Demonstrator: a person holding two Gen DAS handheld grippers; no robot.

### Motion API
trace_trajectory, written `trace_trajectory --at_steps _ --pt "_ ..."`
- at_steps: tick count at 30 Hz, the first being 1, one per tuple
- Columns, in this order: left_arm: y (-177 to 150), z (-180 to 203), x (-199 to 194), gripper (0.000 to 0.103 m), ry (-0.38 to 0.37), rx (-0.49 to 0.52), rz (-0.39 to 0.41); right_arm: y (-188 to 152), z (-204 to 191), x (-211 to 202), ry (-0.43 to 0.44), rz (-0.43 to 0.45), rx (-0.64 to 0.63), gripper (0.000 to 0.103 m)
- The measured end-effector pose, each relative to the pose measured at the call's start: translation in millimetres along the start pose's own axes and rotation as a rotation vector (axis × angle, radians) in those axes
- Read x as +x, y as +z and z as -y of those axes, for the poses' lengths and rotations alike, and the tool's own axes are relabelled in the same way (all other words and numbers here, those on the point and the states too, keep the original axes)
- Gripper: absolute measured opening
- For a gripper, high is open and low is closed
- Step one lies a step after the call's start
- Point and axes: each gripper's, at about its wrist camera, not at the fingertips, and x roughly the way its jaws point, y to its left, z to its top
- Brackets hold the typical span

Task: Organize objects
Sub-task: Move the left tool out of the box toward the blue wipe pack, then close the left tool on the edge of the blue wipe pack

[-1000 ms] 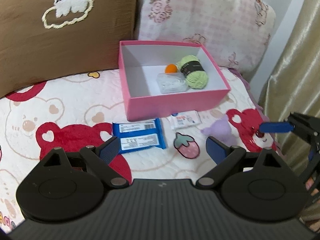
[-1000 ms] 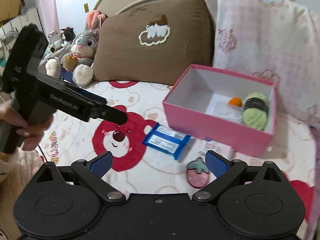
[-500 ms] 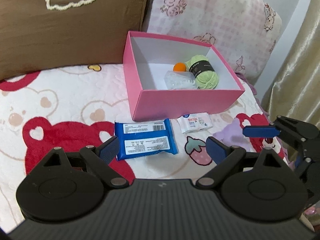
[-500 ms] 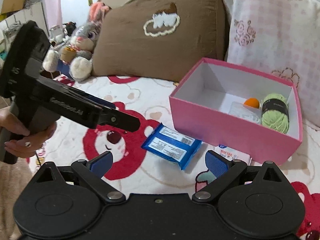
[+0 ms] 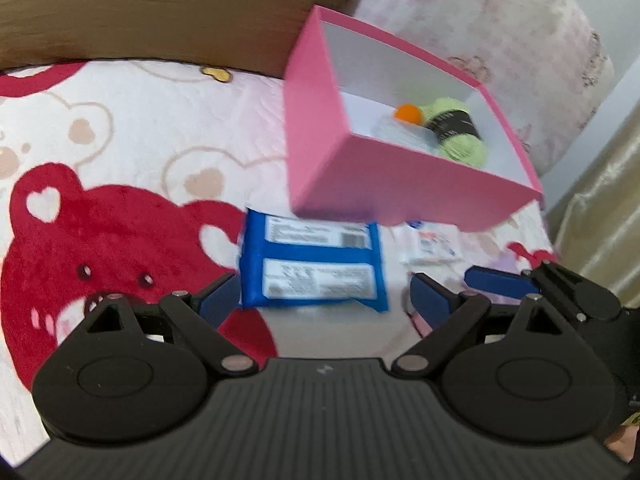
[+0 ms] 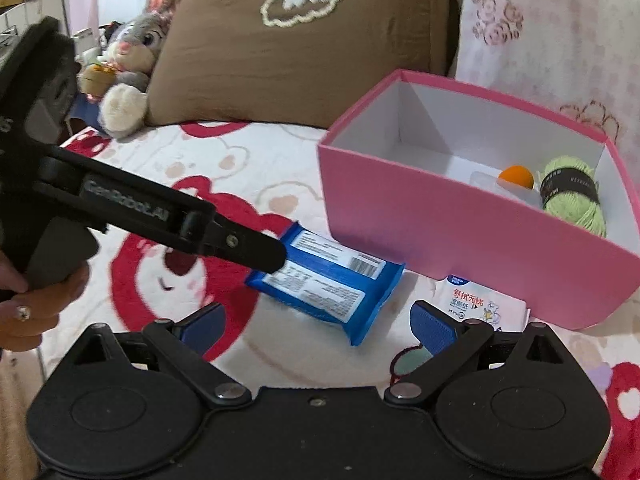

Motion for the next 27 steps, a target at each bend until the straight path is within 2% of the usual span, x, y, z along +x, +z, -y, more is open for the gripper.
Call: trace_trajectory --at_steps 3,6,14,18,21,22,23,24,25,27 --pt "1.6 -3.5 5.5 0.092 0.075 0.018 0.066 -1.7 7.4 19.0 -0.006 -0.006 0.030 0.099" --pt "3.4 -11.1 11.2 0.092 0.079 0.010 0.093 -3.8 15.2 35.4 -0.007 -0.007 0.071 0.097" --pt "0.0 -28.1 33.7 0.092 0.106 -0.021 0.056 -9.4 30.5 55.4 0.018 0.022 0.188 0.086" --pt "-3.1 -29.9 40.7 0.092 0.083 -0.031 0.034 -11.5 34.0 59.7 0.059 0.022 0.226 0.071" --pt "-5.0 -33.0 46.9 0.091 0.065 -0.053 0.021 -12.9 33.0 66.6 0.031 -0.007 0.229 0.056" --pt "-5.9 -33.4 48.2 0.082 0.060 -0.057 0.016 -14.3 34.5 68.5 0.045 -0.014 0.244 0.053" --pt "-7.5 -33.7 49.3 0.052 0.052 -0.050 0.012 -15.7 36.5 68.2 0.056 -0.013 0.266 0.052" --pt "-8.3 -32.2 51.2 0.041 0.055 -0.036 -0.008 -16.5 37.7 66.9 0.059 -0.012 0.276 0.049" --pt "-9.4 -31.3 52.9 0.036 0.055 -0.026 -0.029 -16.6 37.8 65.3 0.060 -0.012 0.276 0.046" --pt "-13.3 -28.8 51.8 0.035 0.024 -0.028 -0.036 -16.5 34.5 59.8 0.055 -0.015 0.251 0.041"
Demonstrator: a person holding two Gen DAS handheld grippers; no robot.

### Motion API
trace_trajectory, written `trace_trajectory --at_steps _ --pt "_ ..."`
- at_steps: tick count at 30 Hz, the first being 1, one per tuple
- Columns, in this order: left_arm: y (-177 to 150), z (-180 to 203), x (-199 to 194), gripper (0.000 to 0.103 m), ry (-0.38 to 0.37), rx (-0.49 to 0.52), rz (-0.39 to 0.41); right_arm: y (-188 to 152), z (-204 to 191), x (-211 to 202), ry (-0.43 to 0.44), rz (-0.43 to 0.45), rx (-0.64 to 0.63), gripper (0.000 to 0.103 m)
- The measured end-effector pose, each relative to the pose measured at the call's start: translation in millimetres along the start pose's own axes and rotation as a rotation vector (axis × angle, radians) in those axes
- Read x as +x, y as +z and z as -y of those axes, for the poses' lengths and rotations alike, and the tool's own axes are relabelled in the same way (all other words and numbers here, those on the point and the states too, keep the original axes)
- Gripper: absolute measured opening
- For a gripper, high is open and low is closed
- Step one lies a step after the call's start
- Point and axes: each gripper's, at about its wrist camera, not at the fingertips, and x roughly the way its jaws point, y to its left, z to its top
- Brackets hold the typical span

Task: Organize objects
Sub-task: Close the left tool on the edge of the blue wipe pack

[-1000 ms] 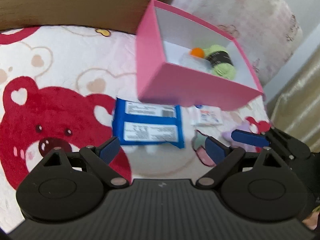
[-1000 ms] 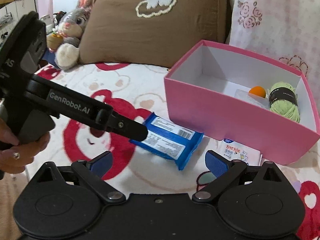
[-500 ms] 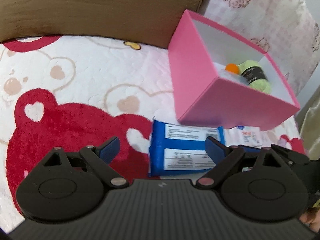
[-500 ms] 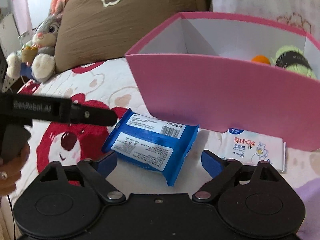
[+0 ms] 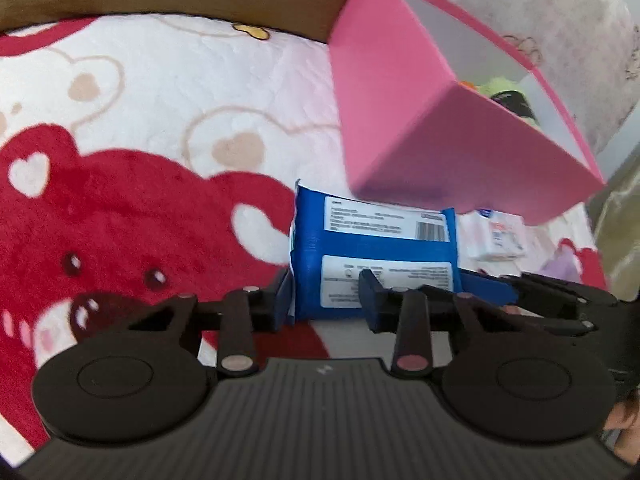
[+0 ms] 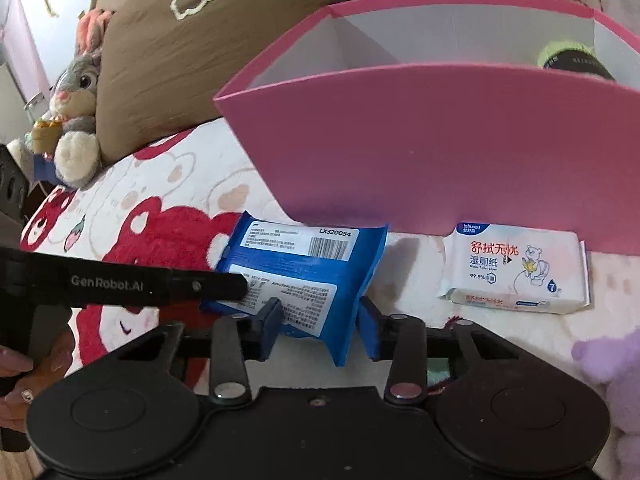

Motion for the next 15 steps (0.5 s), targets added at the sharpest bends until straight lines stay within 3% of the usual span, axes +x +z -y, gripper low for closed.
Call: trace_trajectory --at_steps 3,6,8,15 --pt "-4.9 6.2 -2.3 0.035 -0.062 -0.026 -0.042 -2.5 -7.0 -10.4 -0.048 -0.024 -0.060 0.039" --pt "-14.1 16.2 -3.0 0.035 -0.132 -0.048 -0.114 -3.3 -8.0 -25.3 -0.116 -0.112 -0.047 0.039" --pt "-21.3 25.1 0.1 0.035 -0.130 -0.041 -0.148 -7.5 -6.9 -34.5 -0.129 -0.122 -0.055 0.039" --pt "-21.3 31.8 2.1 0.033 -0.063 -0.044 -0.085 -19.2 20.8 -42.9 -0.086 -0.127 0.037 0.043"
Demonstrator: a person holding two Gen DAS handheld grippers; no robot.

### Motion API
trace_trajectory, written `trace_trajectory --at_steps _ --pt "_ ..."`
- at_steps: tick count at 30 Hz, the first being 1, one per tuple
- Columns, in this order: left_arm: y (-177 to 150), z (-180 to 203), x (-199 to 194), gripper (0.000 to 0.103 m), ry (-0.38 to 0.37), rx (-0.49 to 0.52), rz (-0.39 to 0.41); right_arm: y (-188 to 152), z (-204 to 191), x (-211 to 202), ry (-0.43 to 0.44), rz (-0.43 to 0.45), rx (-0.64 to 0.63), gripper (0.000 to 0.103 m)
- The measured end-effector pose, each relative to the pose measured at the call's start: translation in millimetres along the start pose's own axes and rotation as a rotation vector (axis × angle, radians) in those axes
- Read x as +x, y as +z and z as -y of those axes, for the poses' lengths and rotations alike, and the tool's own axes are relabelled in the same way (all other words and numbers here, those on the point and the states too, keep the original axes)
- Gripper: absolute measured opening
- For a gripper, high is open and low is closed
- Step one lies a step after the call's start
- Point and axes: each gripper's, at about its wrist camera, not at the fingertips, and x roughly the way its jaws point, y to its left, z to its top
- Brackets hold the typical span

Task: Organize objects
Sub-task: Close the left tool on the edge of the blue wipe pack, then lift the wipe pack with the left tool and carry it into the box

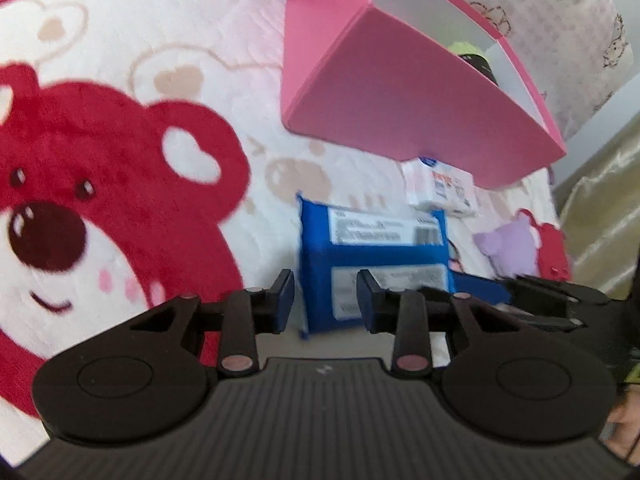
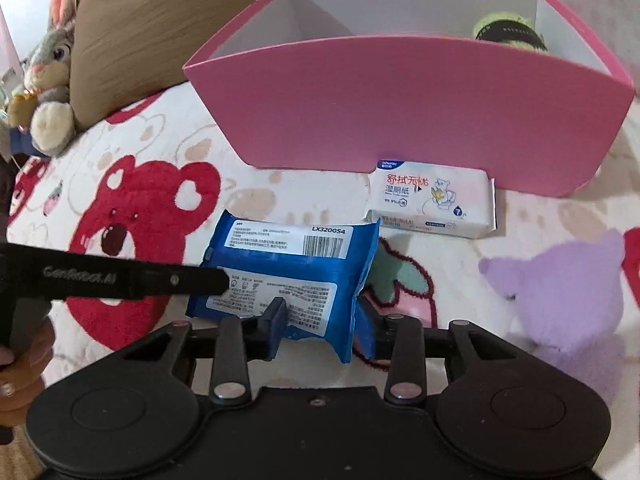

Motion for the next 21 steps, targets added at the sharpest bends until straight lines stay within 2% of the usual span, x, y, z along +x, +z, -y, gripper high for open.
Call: trace_trajectory --at_steps 4,7,9,12,21 --pt "2.2 -6.9 8.4 0.033 -0.009 -0.024 -0.007 -3.3 4.3 4.9 0.024 0.005 0.000 0.043" --pt "-1.0 -2.7 7.1 0.029 -0.018 -0.016 0.005 -6.2 3.1 4.5 0.044 0.025 -0.003 0.040" --pt "-5.4 3.5 4.9 0.029 -0.028 -0.020 0.005 -8.6 -0.4 -0.9 0.040 0.035 -0.021 0.040" --pt "-14.9 16.4 0.3 0.029 -0.002 0.021 0.009 -11.9 -5.7 -8.0 0.021 0.036 -0.052 0.040" --pt "-22.8 49.3 -41.7 0.029 -0.032 0.049 0.032 -18.5 -12.4 -61.0 0.011 0.093 -0.116 0.040"
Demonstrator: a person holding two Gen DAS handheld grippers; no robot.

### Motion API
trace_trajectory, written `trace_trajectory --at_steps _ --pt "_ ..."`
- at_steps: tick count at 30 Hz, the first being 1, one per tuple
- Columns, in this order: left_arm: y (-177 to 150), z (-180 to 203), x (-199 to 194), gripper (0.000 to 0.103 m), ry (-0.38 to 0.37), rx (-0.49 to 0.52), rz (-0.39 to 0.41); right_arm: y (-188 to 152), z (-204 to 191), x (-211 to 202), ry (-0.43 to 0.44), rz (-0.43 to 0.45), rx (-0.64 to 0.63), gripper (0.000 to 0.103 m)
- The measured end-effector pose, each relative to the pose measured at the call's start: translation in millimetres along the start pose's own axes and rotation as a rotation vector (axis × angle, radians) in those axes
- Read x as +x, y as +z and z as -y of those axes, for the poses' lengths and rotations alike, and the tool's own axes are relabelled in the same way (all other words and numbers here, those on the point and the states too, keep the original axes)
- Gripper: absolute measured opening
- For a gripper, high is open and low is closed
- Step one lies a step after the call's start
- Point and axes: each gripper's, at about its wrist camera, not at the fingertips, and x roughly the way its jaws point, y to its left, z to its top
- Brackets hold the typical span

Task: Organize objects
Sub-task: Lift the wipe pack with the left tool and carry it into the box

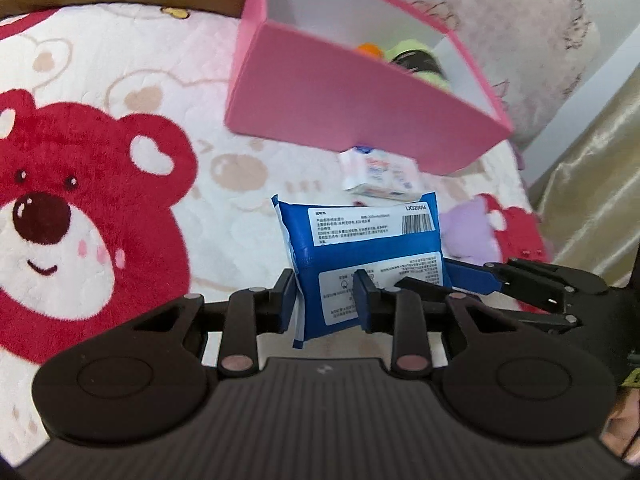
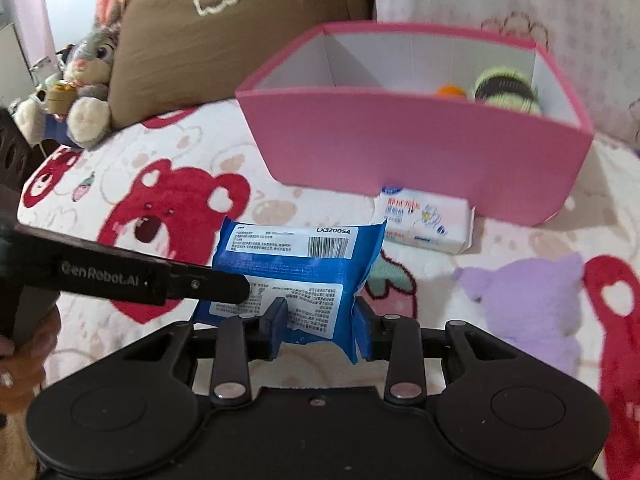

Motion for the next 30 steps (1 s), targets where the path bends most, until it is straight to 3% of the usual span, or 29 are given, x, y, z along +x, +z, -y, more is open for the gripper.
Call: trace_trajectory --at_steps 5,8,16,23,30 --pt "2.6 28.2 -42.6 0.029 -0.054 0.062 0.043 5.3 -3.1 -46.9 0.032 0.031 -0.031 0.041" --pt "5.6 49.0 -58.8 0.029 -0.043 0.121 0.057 11.2 -7.2 -69.9 0.024 0.054 -0.060 0.041" --pt "23.5 79.1 -89.8 0.030 -0.058 0.154 0.081 33.5 -15.6 -114.1 -0.026 0.122 -0.139 0.041" --pt "60.7 105.3 -114.6 0.030 -0.052 0.213 0.144 64.9 -15.8 -139.2 -0.053 0.164 -0.226 0.041" --pt "98.4 124.6 -113.8 0.032 -0.051 0.247 0.190 103.3 -1.9 -150.9 -0.102 0.233 -0.264 0.041"
